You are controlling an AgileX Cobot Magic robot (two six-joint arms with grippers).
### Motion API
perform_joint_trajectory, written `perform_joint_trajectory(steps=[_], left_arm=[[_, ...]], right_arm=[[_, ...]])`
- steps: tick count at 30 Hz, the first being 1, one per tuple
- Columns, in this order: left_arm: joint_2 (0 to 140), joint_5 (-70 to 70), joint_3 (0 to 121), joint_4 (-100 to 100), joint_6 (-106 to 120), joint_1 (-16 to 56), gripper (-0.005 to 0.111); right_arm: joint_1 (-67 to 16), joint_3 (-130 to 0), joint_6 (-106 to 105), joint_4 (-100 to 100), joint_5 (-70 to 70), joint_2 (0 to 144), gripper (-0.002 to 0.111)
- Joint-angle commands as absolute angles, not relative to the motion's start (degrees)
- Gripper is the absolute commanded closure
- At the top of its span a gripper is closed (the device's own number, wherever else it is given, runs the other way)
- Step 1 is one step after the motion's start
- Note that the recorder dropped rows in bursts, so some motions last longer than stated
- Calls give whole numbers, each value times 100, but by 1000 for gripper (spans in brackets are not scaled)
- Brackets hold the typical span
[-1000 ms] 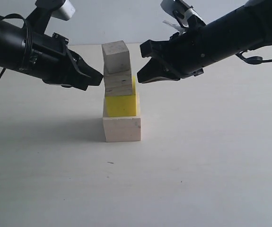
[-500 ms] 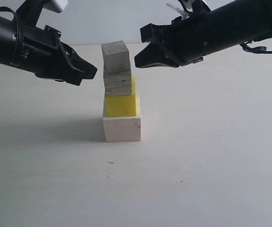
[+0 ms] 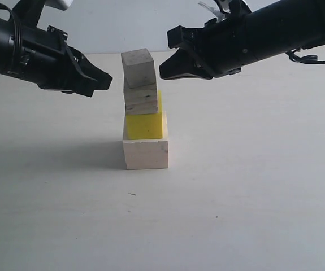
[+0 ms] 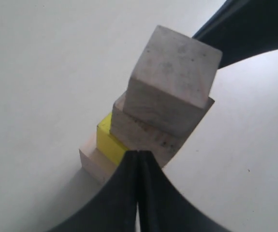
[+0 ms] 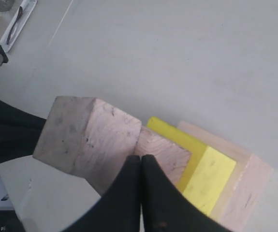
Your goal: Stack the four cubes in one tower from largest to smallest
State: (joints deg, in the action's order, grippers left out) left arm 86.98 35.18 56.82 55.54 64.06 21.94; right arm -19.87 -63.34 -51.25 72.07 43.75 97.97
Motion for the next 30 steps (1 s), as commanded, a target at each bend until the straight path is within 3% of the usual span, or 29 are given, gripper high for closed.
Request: perform_joint_trajectory(steps=[1,30], left_arm=[[8652,3470,5675,5652,6389,2181,107],[8652,3458,5675,5652,6401,2181,107]], right_arm=[[-1968,-6388,-5443,7530,4604,9727,108],[-1968,-6388,-5225,7285,4857,9727,108]])
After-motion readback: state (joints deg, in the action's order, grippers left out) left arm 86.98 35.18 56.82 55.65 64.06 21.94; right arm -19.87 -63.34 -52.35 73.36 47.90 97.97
